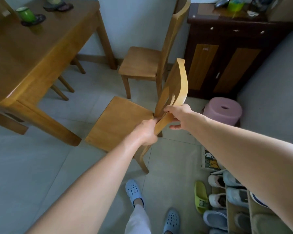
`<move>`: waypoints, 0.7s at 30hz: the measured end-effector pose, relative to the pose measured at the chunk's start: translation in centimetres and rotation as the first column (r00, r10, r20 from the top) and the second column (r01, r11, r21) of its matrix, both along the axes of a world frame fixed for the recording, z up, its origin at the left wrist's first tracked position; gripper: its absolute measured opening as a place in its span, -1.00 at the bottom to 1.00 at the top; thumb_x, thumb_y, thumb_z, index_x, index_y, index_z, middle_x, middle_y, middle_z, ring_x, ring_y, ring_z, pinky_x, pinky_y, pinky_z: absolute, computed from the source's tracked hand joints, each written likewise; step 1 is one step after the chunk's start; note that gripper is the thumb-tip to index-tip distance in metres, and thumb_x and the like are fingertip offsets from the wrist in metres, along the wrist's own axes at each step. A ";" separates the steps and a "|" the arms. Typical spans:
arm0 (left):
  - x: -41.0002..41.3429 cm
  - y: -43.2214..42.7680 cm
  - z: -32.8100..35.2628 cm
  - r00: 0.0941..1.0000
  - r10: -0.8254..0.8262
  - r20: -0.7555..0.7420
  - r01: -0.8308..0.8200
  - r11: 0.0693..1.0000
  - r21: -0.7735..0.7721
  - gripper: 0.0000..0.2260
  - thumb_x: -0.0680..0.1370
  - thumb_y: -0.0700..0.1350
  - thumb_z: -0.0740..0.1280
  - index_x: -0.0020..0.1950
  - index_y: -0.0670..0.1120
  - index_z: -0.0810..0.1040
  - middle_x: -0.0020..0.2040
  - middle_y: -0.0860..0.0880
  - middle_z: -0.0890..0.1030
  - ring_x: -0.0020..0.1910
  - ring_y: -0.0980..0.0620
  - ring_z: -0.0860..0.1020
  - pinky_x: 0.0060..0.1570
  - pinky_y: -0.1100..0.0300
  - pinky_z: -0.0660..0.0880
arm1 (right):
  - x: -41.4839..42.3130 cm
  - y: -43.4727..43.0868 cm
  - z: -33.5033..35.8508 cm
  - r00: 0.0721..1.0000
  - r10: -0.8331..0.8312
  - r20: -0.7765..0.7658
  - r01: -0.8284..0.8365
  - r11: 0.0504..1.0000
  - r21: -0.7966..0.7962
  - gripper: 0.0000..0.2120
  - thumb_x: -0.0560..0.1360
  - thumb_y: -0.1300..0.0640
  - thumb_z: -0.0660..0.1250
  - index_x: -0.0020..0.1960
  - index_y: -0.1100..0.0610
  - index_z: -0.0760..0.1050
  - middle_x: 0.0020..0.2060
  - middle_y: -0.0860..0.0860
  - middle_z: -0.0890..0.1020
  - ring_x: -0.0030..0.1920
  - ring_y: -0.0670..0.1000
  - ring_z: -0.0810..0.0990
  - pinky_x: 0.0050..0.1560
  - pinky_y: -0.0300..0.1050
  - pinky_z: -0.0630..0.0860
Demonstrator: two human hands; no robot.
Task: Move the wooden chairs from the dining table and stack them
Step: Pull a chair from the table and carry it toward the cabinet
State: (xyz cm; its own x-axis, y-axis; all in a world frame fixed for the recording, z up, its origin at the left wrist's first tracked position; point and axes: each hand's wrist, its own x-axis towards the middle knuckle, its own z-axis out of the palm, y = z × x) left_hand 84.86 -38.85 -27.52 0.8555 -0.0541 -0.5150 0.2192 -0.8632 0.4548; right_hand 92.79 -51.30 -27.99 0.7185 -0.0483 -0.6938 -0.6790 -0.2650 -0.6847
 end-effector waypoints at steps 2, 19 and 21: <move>-0.3 -0.2 0.1 1.000 0.013 0.025 -0.012 1.000 -0.006 -0.36 0.47 -0.30 0.32 0.49 0.12 0.30 0.07 -0.07 0.60 0.00 -0.14 0.59 -0.10 0.11 0.57 | -0.1 0.0 0.1 1.000 -0.019 0.004 0.019 1.000 0.006 -0.70 0.45 0.16 0.44 0.10 0.15 0.41 0.00 0.14 0.60 -0.07 0.11 0.65 -0.30 -0.02 0.60; -3.3 -11.7 -0.4 0.985 -0.153 0.083 0.158 0.986 -0.052 -0.12 0.46 -0.26 0.28 0.56 0.27 -0.16 0.27 -0.16 0.50 0.31 -0.32 0.33 0.25 -0.07 0.34 | -2.7 -10.7 0.2 0.985 -0.153 0.076 0.161 0.982 -0.100 -0.69 0.39 0.26 0.36 0.12 0.24 0.46 0.03 0.21 0.61 -0.01 0.17 0.62 -0.16 -0.01 0.58; -3.9 -13.6 -0.2 0.975 -0.205 0.087 0.208 0.978 -0.025 -0.10 0.47 -0.22 0.29 0.57 0.24 -0.21 0.28 -0.18 0.49 0.29 -0.32 0.35 0.25 -0.08 0.34 | -3.4 -12.5 0.3 0.979 -0.185 0.080 0.194 0.974 -0.117 -0.70 0.39 0.26 0.36 0.12 0.25 0.48 0.01 0.21 0.63 -0.01 0.18 0.63 -0.08 0.02 0.60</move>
